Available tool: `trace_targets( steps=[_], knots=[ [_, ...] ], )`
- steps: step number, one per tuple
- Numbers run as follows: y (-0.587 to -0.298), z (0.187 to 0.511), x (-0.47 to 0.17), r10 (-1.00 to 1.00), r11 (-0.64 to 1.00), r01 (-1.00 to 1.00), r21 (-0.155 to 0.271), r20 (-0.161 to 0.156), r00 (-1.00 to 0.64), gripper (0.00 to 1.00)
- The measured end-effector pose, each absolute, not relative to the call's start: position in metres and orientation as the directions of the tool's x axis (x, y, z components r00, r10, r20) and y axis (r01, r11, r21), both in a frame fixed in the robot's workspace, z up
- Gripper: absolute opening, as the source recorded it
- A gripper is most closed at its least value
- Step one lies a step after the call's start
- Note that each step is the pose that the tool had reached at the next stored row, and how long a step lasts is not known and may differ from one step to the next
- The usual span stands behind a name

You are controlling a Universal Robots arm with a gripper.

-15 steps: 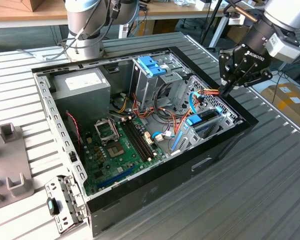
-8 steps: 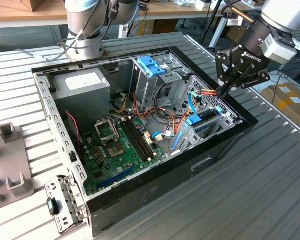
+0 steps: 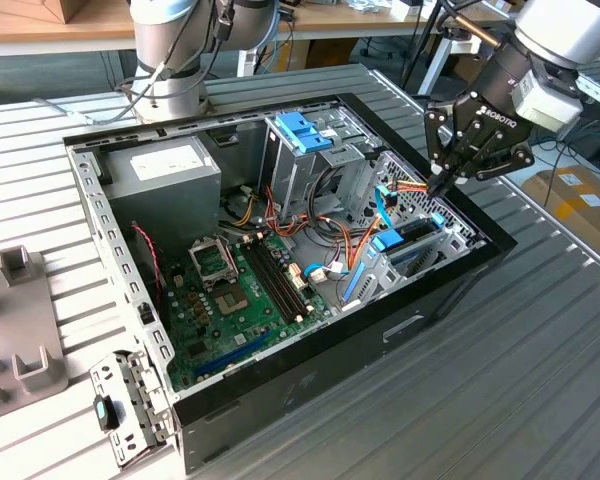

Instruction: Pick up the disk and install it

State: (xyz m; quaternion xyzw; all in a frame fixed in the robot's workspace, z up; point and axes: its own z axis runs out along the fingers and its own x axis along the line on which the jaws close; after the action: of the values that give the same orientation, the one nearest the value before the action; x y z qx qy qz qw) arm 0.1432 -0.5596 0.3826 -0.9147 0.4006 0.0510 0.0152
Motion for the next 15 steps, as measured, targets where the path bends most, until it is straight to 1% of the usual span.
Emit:
trace_targets(
  steps=[10, 15],
  knots=[
    [-0.5596, 0.3807, 0.1347, -0.765, -0.64, -0.768, 0.013, -0.105, 0.636, 0.17],
    [-0.5596, 0.378, 0.1346, -0.81, -0.581, -0.814, 0.013, -0.105, 0.576, 0.17]
  ],
)
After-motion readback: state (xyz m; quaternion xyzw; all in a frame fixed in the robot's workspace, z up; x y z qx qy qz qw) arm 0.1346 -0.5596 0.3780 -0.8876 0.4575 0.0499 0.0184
